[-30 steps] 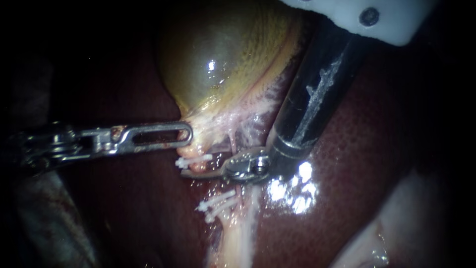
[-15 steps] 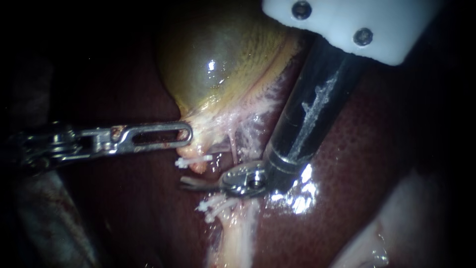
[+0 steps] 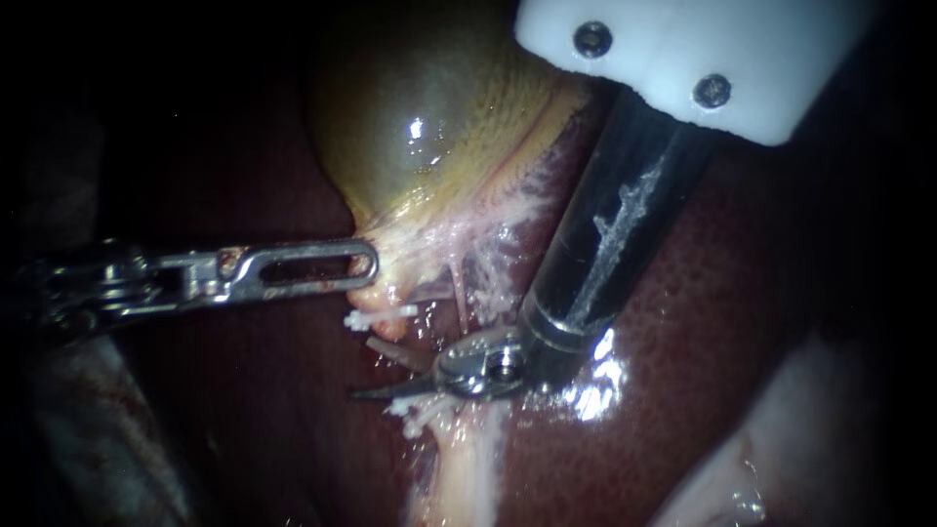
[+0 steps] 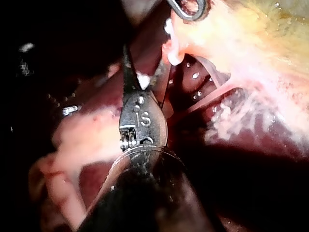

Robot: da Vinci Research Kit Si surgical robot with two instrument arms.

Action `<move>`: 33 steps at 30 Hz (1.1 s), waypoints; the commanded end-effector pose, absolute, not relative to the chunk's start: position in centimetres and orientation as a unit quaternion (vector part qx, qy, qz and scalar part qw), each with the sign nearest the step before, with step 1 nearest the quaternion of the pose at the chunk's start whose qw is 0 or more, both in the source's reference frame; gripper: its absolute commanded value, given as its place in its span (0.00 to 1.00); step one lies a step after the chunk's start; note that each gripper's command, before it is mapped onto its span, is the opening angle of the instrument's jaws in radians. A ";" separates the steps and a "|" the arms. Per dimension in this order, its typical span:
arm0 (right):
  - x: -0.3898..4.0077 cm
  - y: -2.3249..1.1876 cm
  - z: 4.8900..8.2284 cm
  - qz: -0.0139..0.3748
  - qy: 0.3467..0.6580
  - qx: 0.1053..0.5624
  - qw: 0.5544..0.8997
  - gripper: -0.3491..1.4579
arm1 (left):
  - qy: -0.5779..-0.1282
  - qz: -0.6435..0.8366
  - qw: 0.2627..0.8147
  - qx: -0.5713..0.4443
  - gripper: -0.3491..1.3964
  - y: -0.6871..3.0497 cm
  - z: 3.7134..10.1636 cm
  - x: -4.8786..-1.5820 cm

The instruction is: Go back from the cut left tube

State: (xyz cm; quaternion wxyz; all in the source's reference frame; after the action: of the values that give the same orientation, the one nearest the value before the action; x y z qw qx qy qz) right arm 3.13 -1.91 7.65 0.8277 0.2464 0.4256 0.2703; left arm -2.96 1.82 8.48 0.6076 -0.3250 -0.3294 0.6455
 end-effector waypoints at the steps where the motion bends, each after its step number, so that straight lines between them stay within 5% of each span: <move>1: 3.11 -1.91 7.63 0.270 0.424 0.247 0.828 0.78 | -0.330 0.646 0.607 -0.325 0.00 1.82 8.48 -2.95; 19: 2.29 -1.59 7.07 0.309 0.458 0.198 0.810 0.76 | -0.331 0.646 0.606 -0.325 0.00 1.84 8.50 -2.91; 33: 1.52 -1.28 6.77 0.300 0.463 0.095 0.829 0.85 | -0.330 0.646 0.606 -0.325 0.00 1.84 8.51 -2.91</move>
State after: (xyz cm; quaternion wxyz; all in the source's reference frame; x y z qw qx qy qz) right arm 1.50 -1.26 6.77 0.8299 0.0907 0.4621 0.2993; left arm -2.91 1.84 8.52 0.6061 -0.3251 -0.3306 0.6463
